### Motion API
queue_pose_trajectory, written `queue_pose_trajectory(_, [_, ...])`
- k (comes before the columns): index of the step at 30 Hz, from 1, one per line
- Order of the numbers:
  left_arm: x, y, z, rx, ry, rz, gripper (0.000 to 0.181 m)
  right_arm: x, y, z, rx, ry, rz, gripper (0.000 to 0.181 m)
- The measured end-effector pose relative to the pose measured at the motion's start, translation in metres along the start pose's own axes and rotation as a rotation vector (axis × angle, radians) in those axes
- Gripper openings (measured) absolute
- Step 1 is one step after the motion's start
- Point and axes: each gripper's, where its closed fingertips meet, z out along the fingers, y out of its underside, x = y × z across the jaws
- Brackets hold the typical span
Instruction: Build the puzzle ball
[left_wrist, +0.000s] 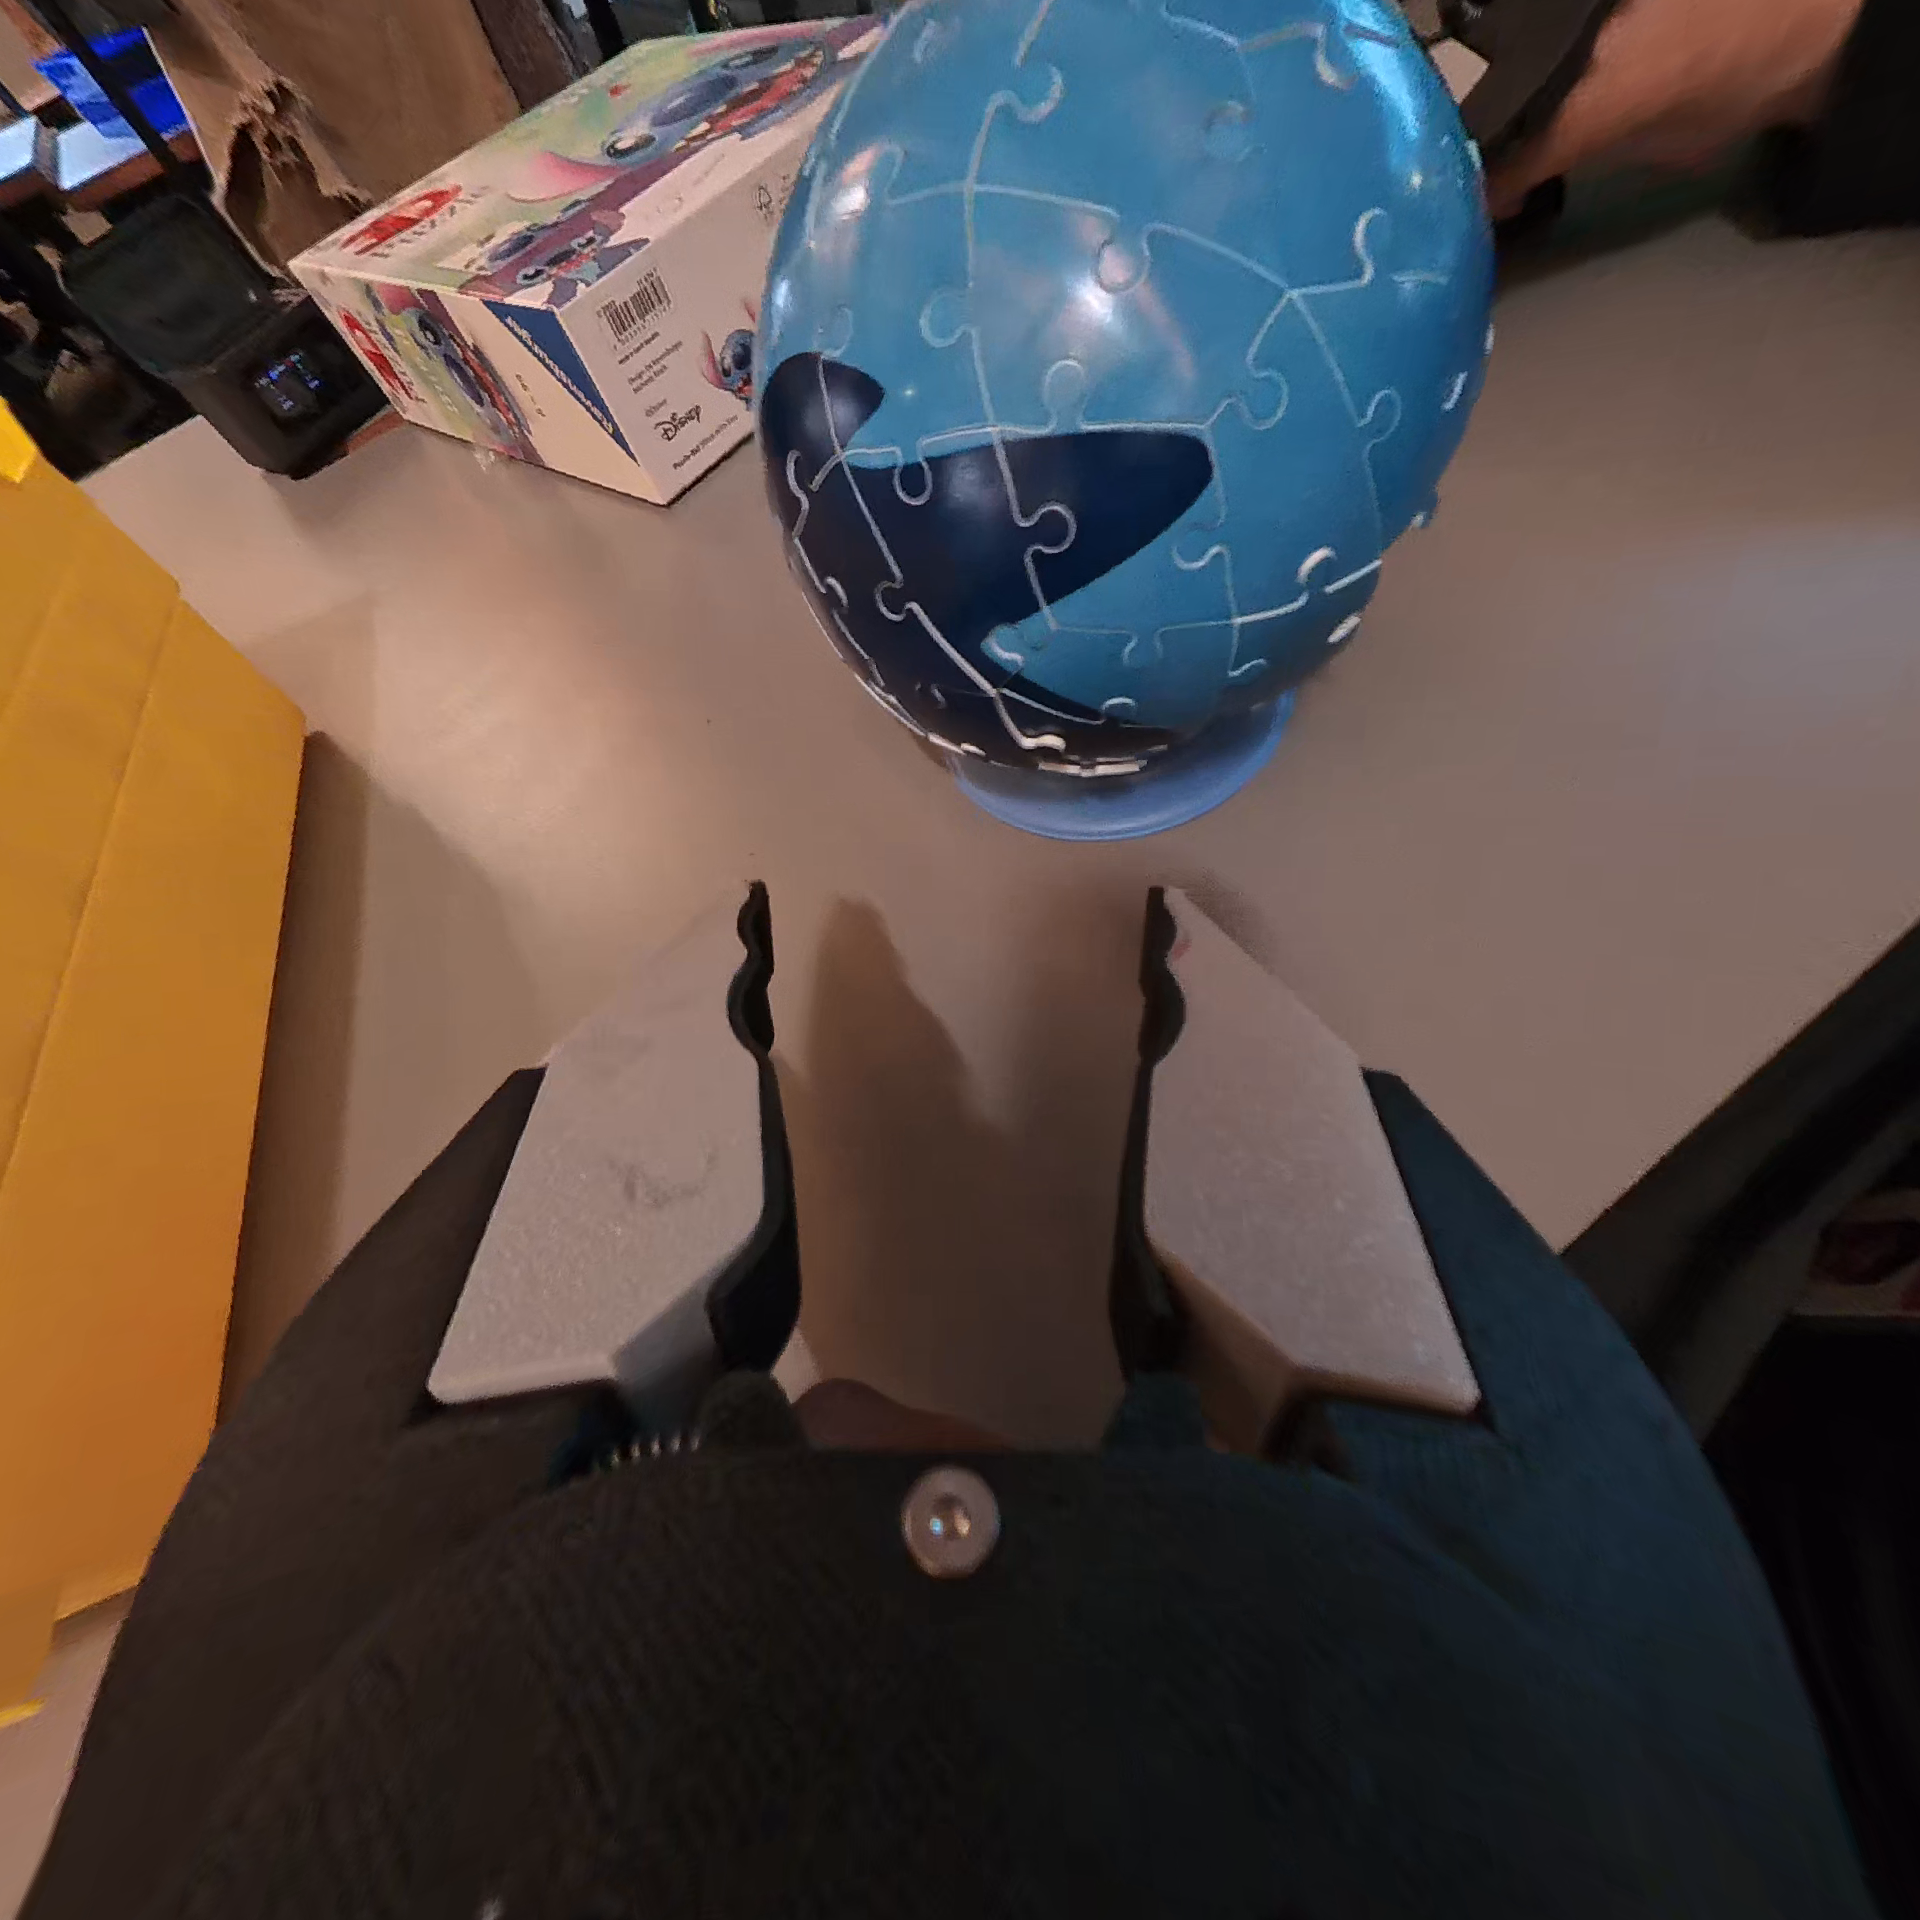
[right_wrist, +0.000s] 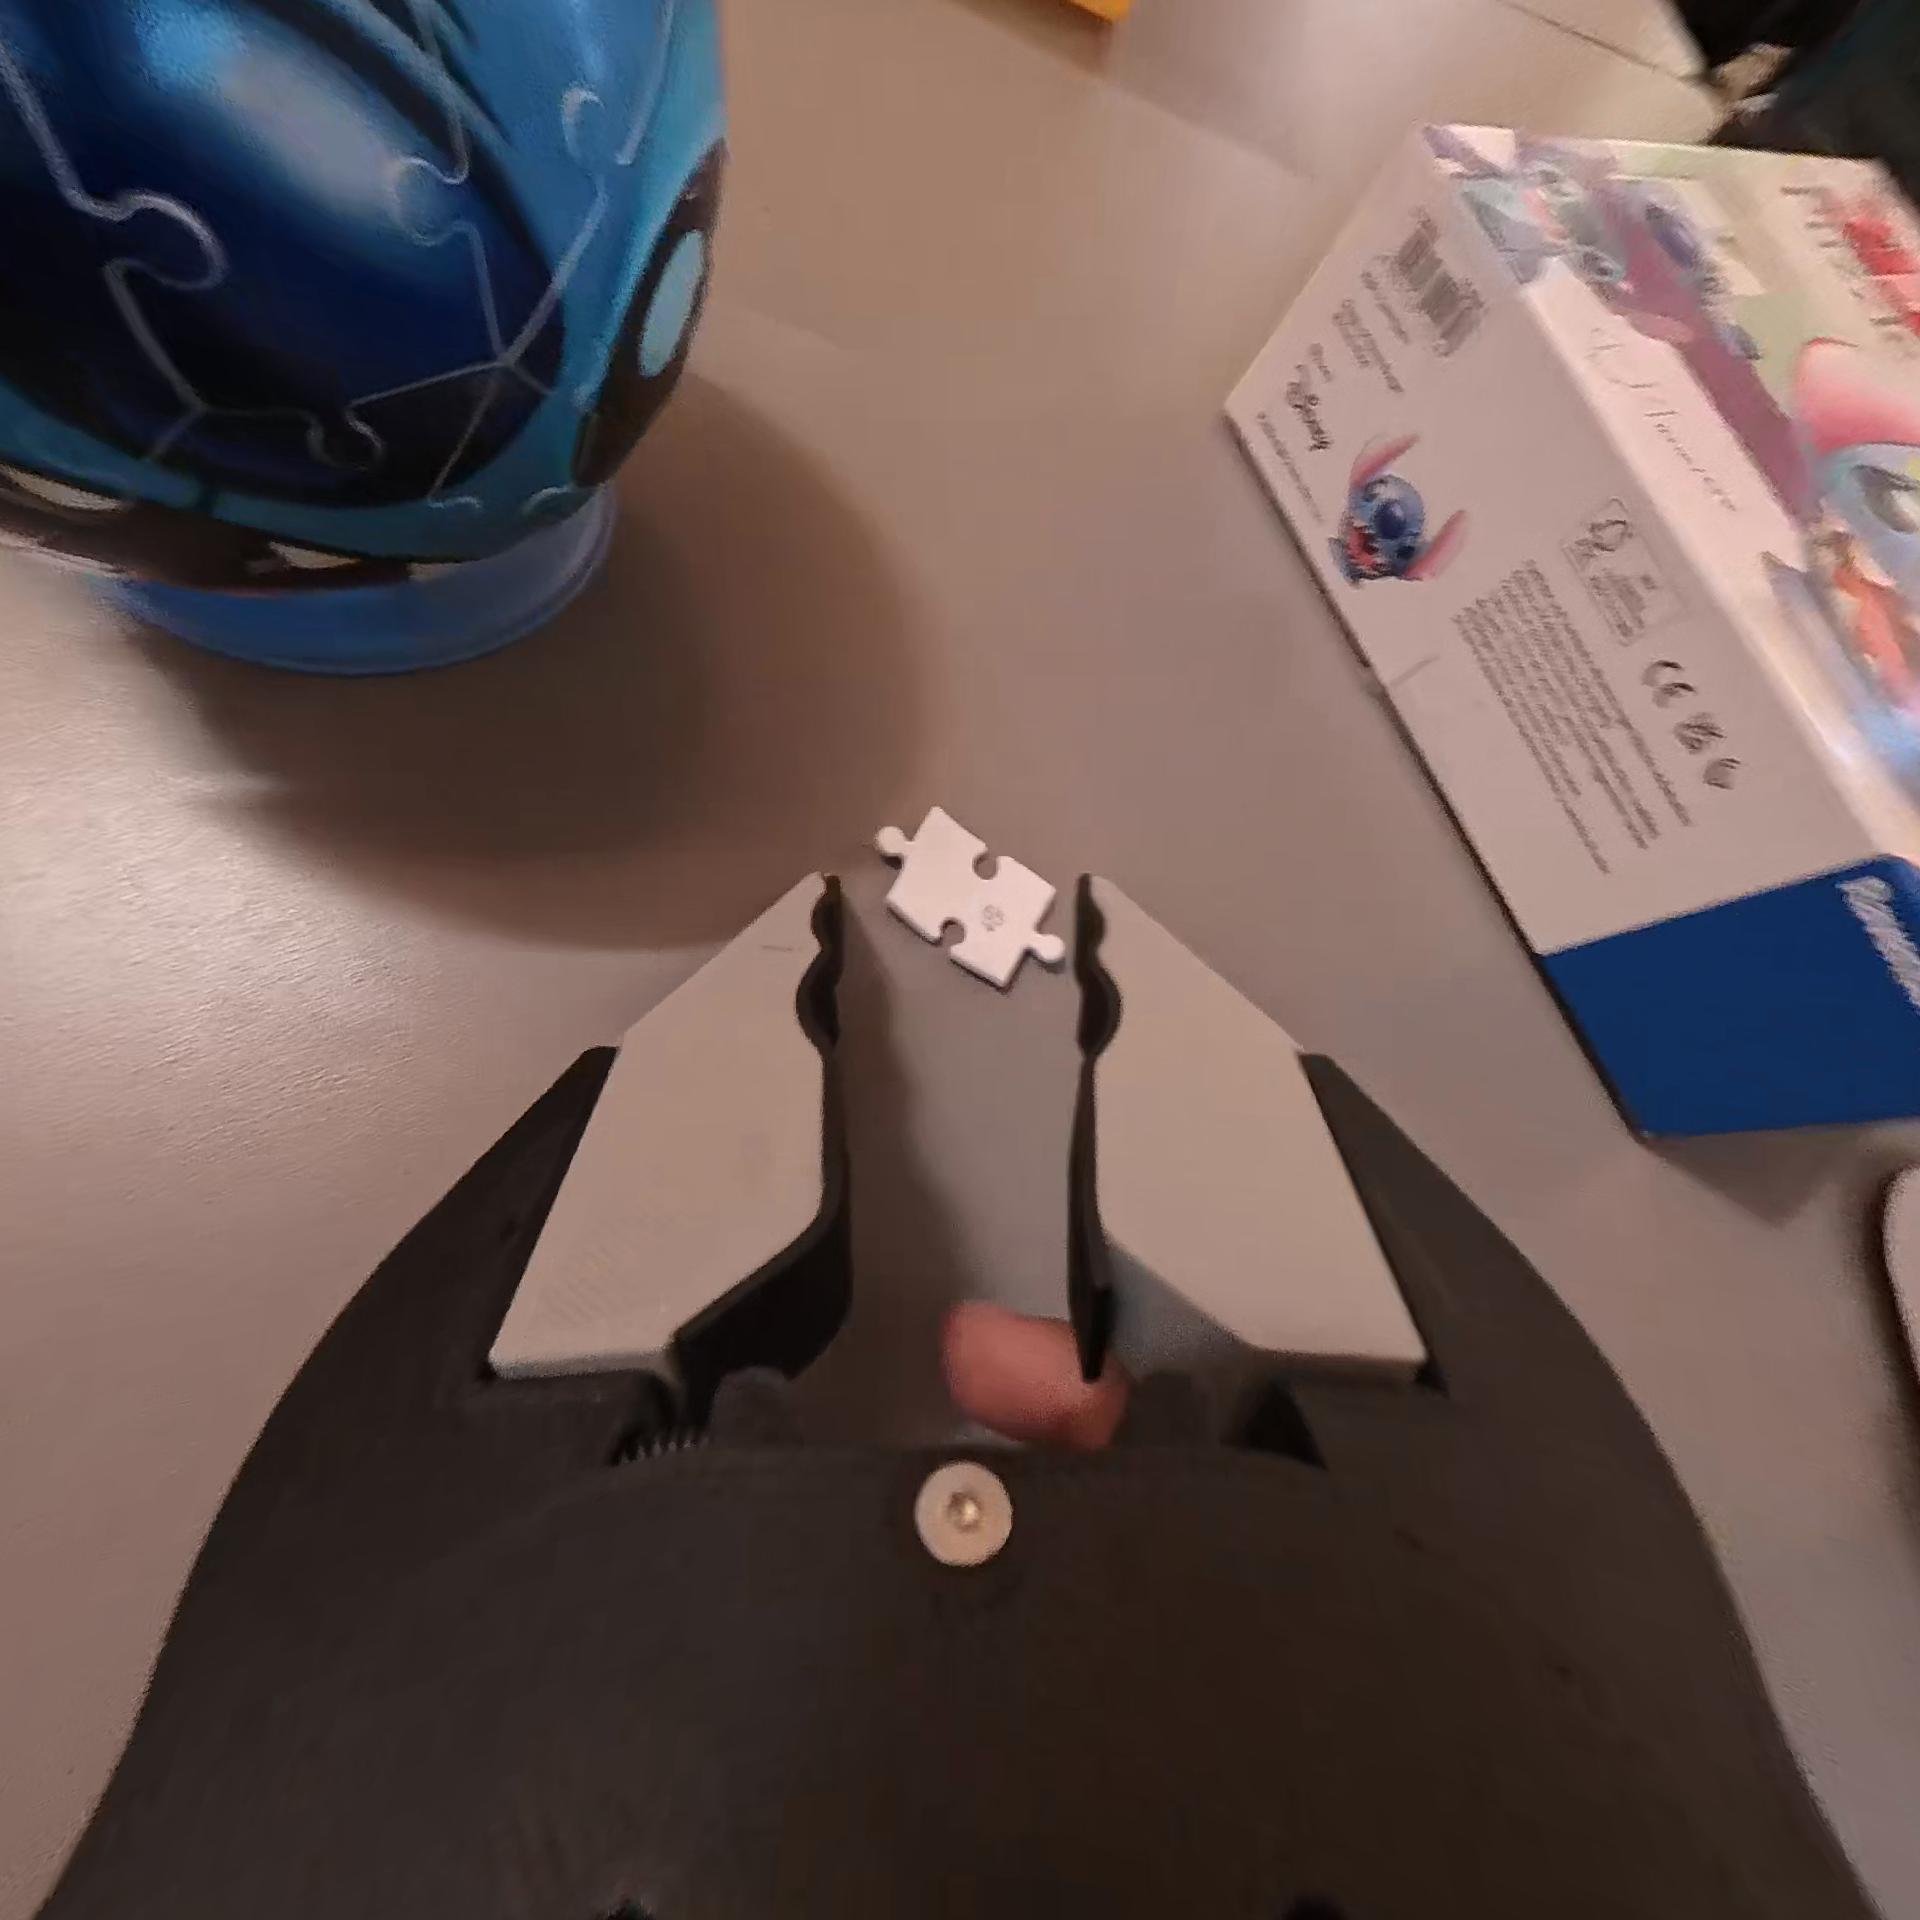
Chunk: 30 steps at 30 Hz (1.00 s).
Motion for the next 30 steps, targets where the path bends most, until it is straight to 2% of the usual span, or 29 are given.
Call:
queue_pose_trajectory(2, [0.004,0.002,0.001,-0.008,-0.001,0.029,0.07,-0.006,0.001,0.003,-0.014,-0.087,0.03,0.013])
queue_pose_trajectory(4, [0.007,0.002,0.001,-0.009,-0.006,0.045,0.07,-0.004,0.001,0.005,-0.018,-0.095,0.048,0.007])
queue_pose_trajectory(6, [0.003,-0.001,-0.002,0.019,-0.07,0.058,0.069,-0.002,0.001,0.004,-0.02,-0.055,0.02,0.0])
queue_pose_trajectory(9, [0.005,-0.007,-0.008,0.075,-0.15,0.119,0.058,-0.003,0.002,0.003,-0.031,0.001,-0.029,0.0])
queue_pose_trajectory(11, [0.009,-0.005,-0.008,0.071,-0.178,0.163,0.057,-0.007,0.0,0.001,-0.024,0.003,-0.051,0.0])
queue_pose_trajectory(16, [0.013,-0.002,-0.006,0.041,-0.186,0.214,0.06,-0.012,-0.009,-0.019,0.023,-0.096,0.025,0.0])
queue_pose_trajectory(18, [0.013,-0.002,-0.007,0.052,-0.172,0.188,0.06,0.002,-0.007,-0.024,0.038,-0.082,0.06,0.034])
queue_pose_trajectory(19, [0.013,-0.003,-0.008,0.065,-0.161,0.171,0.06,0.009,-0.005,-0.025,0.046,-0.082,0.065,0.041])
queue_pose_trajectory(22, [0.01,-0.006,-0.012,0.105,-0.126,0.094,0.059,0.018,0.003,-0.018,0.073,-0.125,0.055,0.048])
queue_pose_trajectory(26, [0.007,-0.009,-0.016,0.143,-0.111,0.03,0.055,0.01,0.008,-0.005,0.038,-0.246,0.041,0.058])
queue_pose_trajectory(29, [0.008,-0.008,-0.014,0.129,-0.117,0.049,0.053,0.006,0.005,0.003,0.016,-0.263,0.028,0.049])
queue_pose_trajectory(30, [0.009,-0.007,-0.013,0.12,-0.118,0.058,0.053,0.001,0.004,0.004,0.011,-0.288,0.026,0.039])
